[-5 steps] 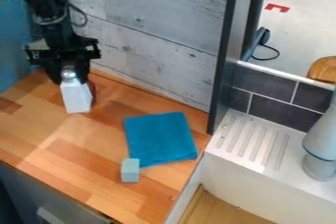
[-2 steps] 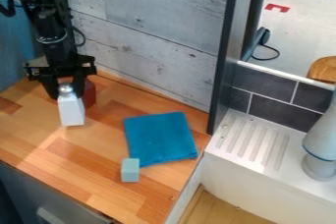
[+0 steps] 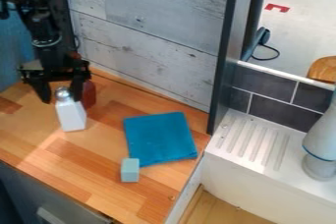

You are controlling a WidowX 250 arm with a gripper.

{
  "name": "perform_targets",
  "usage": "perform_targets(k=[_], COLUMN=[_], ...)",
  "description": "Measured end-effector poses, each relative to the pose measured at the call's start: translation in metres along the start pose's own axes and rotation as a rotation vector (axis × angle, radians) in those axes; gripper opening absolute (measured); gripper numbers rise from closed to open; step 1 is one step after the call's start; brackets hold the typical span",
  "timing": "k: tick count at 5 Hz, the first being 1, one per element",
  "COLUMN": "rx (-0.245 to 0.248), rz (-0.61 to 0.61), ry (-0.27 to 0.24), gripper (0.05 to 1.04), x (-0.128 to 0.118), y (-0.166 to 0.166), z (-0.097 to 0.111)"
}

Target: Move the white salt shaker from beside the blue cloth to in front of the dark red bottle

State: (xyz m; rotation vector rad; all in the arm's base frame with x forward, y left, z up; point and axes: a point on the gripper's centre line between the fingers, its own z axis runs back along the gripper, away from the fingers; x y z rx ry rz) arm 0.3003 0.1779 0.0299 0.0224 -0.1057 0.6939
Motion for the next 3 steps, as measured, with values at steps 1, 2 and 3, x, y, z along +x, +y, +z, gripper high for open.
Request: perform_targets(k=[1,2,3], rx=[0.002,-0.006,-0.050], rz=[-0.001,-0.017,0.000], ry=[0.007,0.028,0.015], gripper=[1.011,1.009,1.008], x=[-0.001,-0.004,-0.005], y=[0.009,0.010,0.020], z=[-0.001,-0.001,0.029])
